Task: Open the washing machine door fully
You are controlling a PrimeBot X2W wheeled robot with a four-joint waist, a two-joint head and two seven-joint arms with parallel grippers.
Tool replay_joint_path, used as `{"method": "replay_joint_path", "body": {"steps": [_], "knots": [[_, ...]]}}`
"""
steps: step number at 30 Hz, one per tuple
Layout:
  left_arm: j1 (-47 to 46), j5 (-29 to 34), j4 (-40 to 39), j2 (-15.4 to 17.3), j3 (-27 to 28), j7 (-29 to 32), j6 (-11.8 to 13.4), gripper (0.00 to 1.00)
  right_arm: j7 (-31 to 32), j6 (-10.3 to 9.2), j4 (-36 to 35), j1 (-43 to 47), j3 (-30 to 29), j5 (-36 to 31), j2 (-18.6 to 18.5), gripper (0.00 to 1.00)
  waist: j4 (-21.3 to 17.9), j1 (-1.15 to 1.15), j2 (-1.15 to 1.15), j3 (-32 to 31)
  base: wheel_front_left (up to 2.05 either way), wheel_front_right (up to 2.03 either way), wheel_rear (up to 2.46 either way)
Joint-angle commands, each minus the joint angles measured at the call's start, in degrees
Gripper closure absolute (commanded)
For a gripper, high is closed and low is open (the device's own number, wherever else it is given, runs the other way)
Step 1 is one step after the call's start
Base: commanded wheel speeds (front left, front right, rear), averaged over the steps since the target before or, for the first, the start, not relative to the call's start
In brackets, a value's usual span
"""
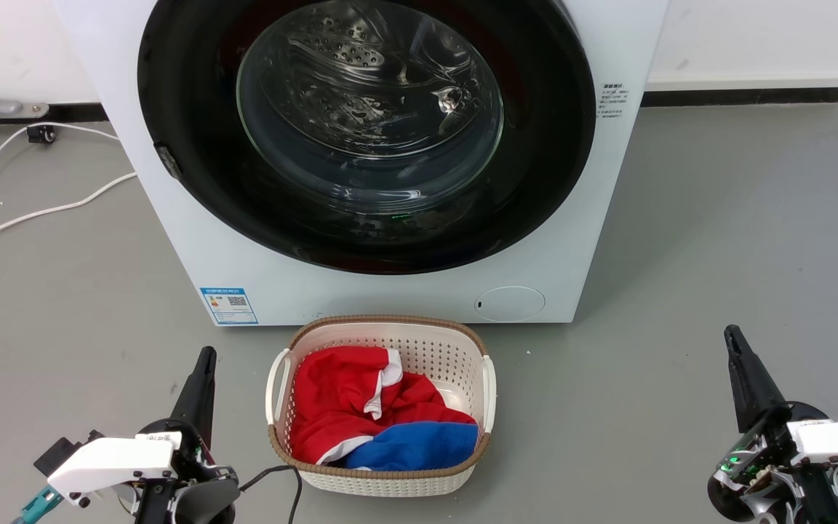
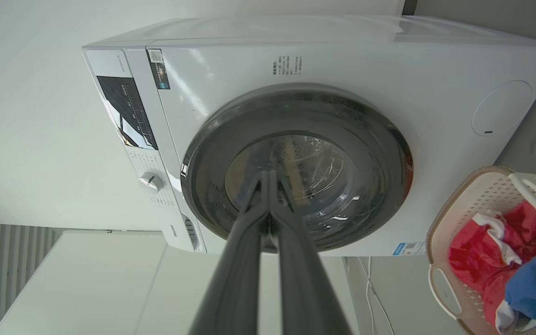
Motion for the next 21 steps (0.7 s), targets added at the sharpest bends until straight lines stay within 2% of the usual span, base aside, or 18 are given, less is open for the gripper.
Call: {"method": "replay_joint_path", "body": {"steps": [1,21], "knots": [[-0.42,-0.1,0.01,-0.03,0.08,0.13,-0.18,1.0,0.04,0.0,0.05,-0.64,-0.07,-0.4,0.16,1.0,0.0,0.0,0.0,0.0,0.0,0.0,0.0],[-0.42,-0.1,0.01,-0.03,0.06,0.13,-0.18,1.0,0.09,0.0,0.05,-0.65,-0.11,-0.46,0.19,1.0,0.0,0.0,0.0,0.0,0.0,0.0,0.0]]}}
